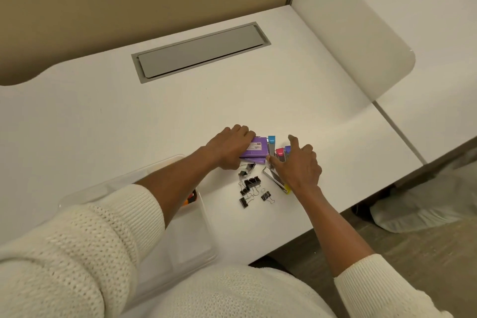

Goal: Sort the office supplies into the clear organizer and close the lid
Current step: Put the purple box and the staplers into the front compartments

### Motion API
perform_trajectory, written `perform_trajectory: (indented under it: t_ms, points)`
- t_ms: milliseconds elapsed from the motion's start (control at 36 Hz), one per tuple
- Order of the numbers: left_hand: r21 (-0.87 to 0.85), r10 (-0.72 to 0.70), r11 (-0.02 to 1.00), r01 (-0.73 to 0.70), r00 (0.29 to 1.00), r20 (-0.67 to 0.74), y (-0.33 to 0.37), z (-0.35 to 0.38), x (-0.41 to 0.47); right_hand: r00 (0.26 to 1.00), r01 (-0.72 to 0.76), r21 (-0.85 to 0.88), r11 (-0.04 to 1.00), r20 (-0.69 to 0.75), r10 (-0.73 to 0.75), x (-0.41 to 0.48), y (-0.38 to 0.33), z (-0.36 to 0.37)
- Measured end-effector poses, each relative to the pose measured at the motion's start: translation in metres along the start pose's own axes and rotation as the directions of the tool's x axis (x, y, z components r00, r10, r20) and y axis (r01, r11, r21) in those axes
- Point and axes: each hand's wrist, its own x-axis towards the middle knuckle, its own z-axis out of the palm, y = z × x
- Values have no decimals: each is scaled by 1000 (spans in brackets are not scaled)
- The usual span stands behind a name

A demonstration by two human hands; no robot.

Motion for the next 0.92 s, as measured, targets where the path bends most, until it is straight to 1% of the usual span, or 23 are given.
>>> perform_trajectory:
  t_ms: [111,333,500,667,778,917]
  points:
    - [-2,3,1000,-3,999,-39,-1,2,5,999,30,-53,998,17,-29,7,-3,1]
    - [19,23,1000,-22,998,-54,-1,1,5,991,125,-130,984,59,-118,18,-10,2]
    - [7,-53,999,53,998,-31,-3,-2,2,995,92,-134,987,47,-86,23,-12,0]
    - [-12,-82,997,81,996,-41,-3,1,0,996,84,-153,985,13,-83,16,-13,5]
    - [-26,-100,995,99,993,-57,-2,4,-1,997,77,-142,987,-9,-79,13,-14,5]
    - [-93,-162,983,156,985,-53,-2,4,-3,998,61,-93,994,15,-60,17,-15,2]
